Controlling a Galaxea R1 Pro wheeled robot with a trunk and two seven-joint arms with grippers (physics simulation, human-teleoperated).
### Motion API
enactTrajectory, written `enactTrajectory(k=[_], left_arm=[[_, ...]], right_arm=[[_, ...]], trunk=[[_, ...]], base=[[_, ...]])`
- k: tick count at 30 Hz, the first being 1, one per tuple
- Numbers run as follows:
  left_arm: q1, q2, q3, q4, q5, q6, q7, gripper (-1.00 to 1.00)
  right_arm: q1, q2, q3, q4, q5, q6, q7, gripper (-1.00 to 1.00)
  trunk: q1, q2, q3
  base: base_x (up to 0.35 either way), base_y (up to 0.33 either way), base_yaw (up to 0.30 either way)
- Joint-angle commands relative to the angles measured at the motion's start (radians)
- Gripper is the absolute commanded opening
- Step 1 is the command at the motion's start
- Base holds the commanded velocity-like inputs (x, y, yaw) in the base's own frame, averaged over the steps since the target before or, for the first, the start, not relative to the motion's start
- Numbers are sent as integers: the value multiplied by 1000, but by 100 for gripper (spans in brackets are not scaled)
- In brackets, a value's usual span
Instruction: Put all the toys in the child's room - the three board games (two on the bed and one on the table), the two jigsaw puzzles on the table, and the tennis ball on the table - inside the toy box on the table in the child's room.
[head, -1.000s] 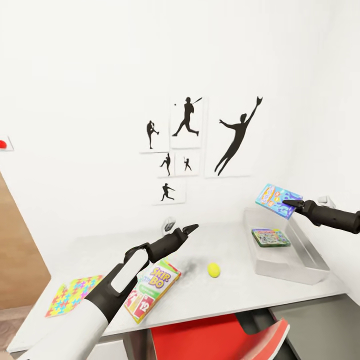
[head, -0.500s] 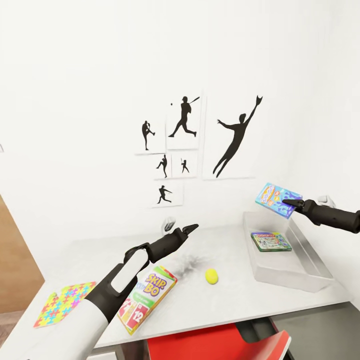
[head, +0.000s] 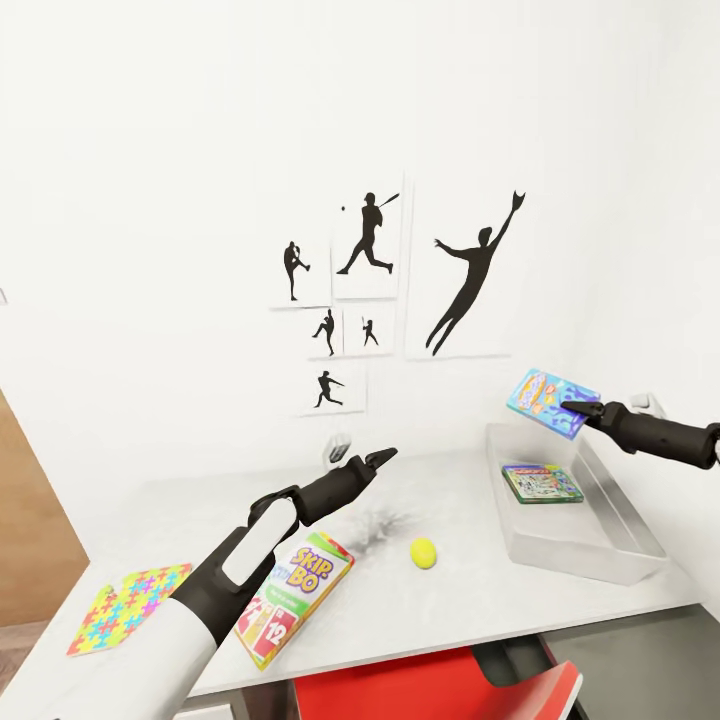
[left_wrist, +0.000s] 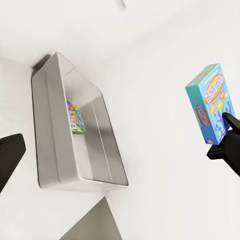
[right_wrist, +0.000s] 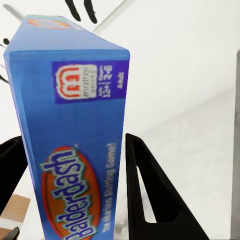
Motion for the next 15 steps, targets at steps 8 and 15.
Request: enactTrajectory(k=[8, 15], left_arm=[[0, 1, 0, 1, 7, 4, 0, 100], [0, 1, 1, 1, 7, 4, -2, 100]], right_arm=[[4, -9, 23, -1, 8, 4, 21, -100], [-2, -59, 110, 9, 8, 4, 77, -100]], trunk=[[0, -1, 0], [0, -1, 0]], base=[[0, 0, 0], [0, 0, 0]])
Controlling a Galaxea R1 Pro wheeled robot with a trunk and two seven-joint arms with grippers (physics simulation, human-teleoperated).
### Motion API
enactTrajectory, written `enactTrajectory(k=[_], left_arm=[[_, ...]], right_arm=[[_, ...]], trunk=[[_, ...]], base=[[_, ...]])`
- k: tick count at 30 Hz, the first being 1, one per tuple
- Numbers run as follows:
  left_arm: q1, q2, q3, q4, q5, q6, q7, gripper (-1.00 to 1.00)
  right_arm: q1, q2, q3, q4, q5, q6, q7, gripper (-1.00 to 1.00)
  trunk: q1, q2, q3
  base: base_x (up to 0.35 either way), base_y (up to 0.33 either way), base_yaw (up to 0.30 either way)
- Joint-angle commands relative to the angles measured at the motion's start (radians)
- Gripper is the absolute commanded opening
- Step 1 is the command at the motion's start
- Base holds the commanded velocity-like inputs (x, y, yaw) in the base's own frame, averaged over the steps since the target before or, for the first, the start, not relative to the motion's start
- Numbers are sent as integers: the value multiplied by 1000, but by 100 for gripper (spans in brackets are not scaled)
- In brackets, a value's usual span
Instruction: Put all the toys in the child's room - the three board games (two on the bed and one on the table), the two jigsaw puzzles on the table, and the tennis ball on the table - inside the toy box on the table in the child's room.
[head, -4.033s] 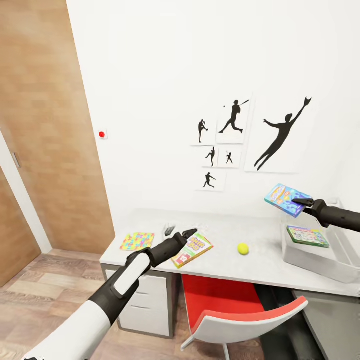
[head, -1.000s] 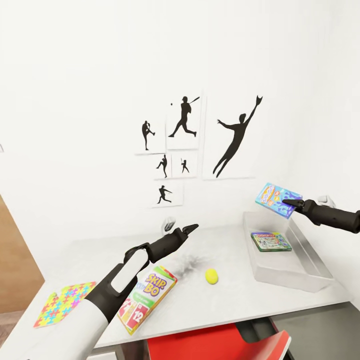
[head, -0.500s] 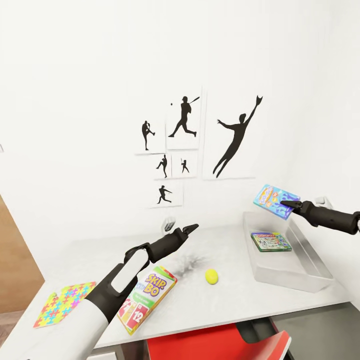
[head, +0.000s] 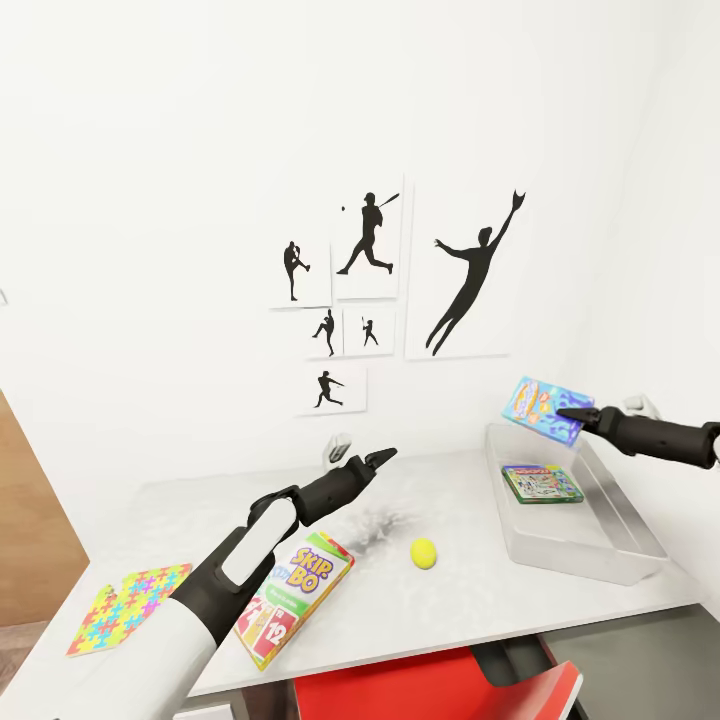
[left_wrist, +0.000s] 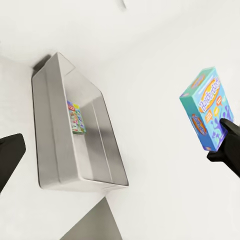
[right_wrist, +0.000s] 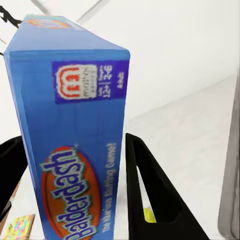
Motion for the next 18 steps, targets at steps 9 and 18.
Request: enactTrajectory(k=[9, 18], left_arm=[[0, 1, 0, 0, 6, 4, -3, 100], [0, 3, 1, 0, 6, 4, -3, 100]], right_arm=[[-15, -78, 87, 78, 8, 4, 103, -100], [-19, -95, 134, 100, 11, 4, 139, -100]], trunk=[[0, -1, 0], [0, -1, 0]], base=[[0, 0, -1], [0, 0, -146]])
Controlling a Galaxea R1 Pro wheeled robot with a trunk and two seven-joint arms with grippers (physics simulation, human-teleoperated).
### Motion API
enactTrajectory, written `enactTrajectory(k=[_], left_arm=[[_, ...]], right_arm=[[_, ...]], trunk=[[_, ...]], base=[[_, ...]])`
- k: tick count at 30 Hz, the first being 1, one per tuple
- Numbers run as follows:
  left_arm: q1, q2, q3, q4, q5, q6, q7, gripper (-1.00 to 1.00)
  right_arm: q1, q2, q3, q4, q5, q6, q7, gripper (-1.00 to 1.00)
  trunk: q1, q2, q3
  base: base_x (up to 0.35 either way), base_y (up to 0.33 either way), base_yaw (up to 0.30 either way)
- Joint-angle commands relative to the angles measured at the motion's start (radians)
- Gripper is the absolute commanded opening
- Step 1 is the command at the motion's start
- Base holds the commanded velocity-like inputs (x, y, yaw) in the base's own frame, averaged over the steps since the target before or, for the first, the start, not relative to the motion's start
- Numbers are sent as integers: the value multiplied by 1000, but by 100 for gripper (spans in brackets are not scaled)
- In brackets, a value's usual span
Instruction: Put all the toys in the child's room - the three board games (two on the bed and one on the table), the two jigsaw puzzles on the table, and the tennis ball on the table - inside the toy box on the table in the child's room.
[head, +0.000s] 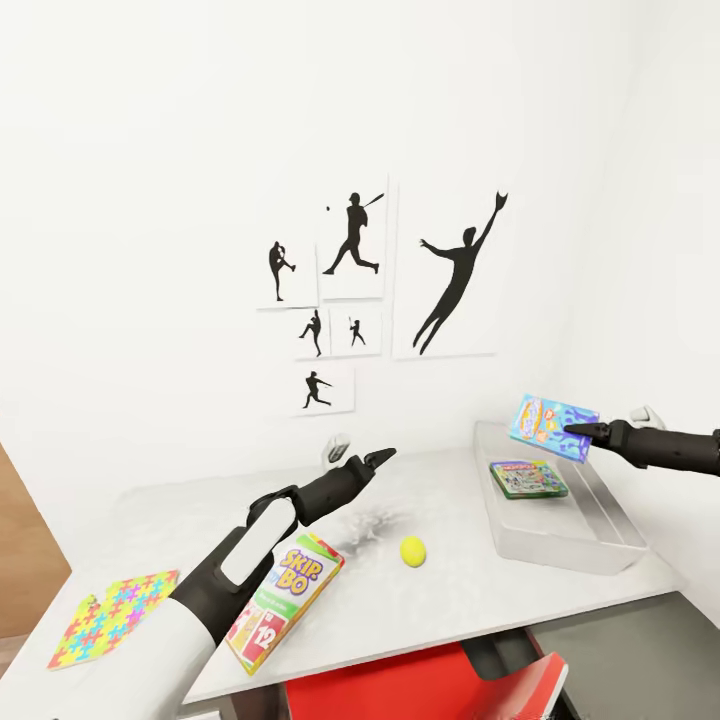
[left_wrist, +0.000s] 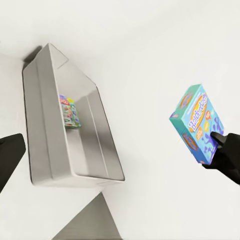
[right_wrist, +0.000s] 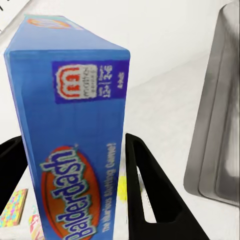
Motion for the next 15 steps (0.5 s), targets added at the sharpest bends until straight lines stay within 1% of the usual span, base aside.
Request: enactTrajectory(k=[1, 7, 15], left_arm=[[0, 3, 0, 1, 7, 4, -1, 100], [0, 9, 0, 0, 7, 5, -4, 100], [0, 11, 0, -10, 7, 6, -6, 100]], right_arm=[[-1, -1, 11, 1, 5, 5, 10, -100], [-1, 0, 23, 2, 6, 5, 13, -100], [2, 4, 27, 2, 6, 5, 13, -100]], trunk=[[0, -1, 0], [0, -1, 0], [0, -1, 0]], base=[[0, 0, -200], [0, 0, -85], [0, 0, -26]])
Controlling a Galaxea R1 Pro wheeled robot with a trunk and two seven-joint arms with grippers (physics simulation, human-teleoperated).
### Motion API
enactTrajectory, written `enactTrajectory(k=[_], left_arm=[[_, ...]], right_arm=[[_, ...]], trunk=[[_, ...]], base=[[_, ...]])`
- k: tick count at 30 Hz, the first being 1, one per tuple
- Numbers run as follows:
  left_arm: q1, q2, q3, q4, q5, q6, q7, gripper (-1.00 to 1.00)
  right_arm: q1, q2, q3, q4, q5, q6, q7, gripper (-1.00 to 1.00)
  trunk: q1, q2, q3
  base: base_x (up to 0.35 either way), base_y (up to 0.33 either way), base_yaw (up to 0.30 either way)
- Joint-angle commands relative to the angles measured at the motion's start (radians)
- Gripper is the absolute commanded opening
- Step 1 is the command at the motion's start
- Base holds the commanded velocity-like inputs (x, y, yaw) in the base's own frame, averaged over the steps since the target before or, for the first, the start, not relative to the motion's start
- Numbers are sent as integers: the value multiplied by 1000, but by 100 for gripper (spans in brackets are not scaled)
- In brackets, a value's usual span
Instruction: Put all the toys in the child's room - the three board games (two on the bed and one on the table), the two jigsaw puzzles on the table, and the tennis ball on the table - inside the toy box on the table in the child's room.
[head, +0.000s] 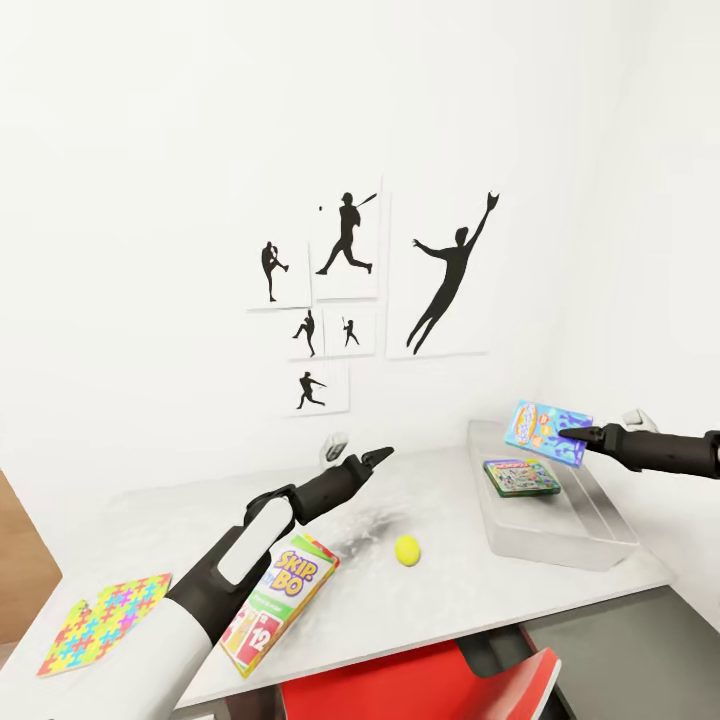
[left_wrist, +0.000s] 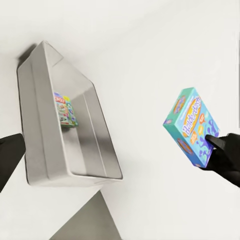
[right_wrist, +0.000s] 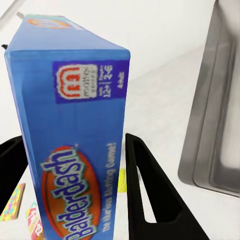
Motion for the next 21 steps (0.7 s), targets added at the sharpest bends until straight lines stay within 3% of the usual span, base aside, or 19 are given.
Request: enactTrajectory(k=[1, 4, 9, 21], left_arm=[[0, 0, 0, -2, 7, 4, -1, 100], [0, 1, 0, -7, 7, 5, 0, 100], [0, 1, 0, -14, 7, 5, 0, 100], [4, 2, 0, -44, 6, 5, 4, 100]], right_arm=[[-1, 0, 1, 1, 3, 3, 7, -100], [-1, 0, 9, 1, 3, 3, 6, -100], [-4, -2, 54, 4, 20, 3, 5, -100], [-6, 1, 82, 1, 36, 3, 7, -100]], trunk=[[0, -1, 0], [0, -1, 0], [0, -1, 0], [0, -1, 0]], base=[[0, 0, -11], [0, 0, -8], [0, -4, -4], [-53, -127, -1]])
